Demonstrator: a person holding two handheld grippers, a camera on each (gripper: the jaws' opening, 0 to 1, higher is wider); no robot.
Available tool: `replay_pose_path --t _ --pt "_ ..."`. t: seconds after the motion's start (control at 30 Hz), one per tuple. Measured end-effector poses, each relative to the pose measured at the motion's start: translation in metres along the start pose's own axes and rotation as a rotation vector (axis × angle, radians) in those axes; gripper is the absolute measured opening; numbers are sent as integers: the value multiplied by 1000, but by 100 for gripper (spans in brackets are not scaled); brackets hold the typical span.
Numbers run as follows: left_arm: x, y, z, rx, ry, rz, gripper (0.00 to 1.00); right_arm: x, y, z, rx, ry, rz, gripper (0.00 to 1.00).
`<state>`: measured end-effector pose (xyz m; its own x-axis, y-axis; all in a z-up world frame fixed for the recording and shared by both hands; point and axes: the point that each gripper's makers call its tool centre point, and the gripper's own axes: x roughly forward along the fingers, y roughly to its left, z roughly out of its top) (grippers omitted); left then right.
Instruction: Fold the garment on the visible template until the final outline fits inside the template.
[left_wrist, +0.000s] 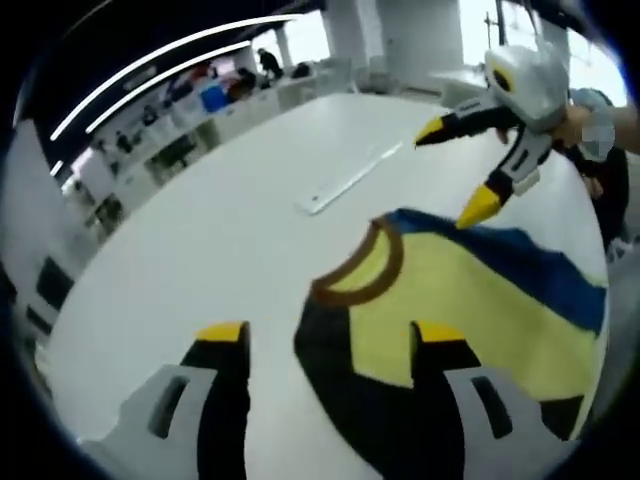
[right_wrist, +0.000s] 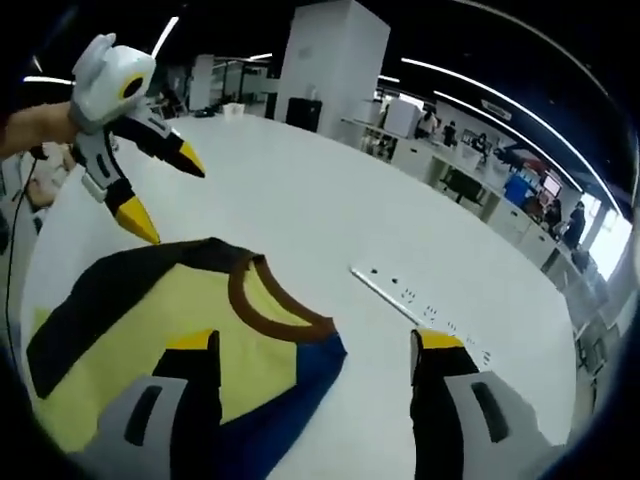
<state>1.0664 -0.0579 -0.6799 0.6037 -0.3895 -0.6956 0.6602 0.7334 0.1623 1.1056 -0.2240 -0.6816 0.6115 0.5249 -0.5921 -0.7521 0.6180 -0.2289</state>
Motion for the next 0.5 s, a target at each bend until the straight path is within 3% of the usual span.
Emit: replay_pose_path --t 0.17,0.3,0.5 --pt "-8 -3 1 16 -1 -16 65 -9 4 5 -19 -2 7 86" --pt "-28 -22 2 21 -3 -9 70 -16 17 -4 -11 28 57 93" --pt "-37 -28 -4 14 7 -47 76 -32 28 -9 -8 21 77 100"
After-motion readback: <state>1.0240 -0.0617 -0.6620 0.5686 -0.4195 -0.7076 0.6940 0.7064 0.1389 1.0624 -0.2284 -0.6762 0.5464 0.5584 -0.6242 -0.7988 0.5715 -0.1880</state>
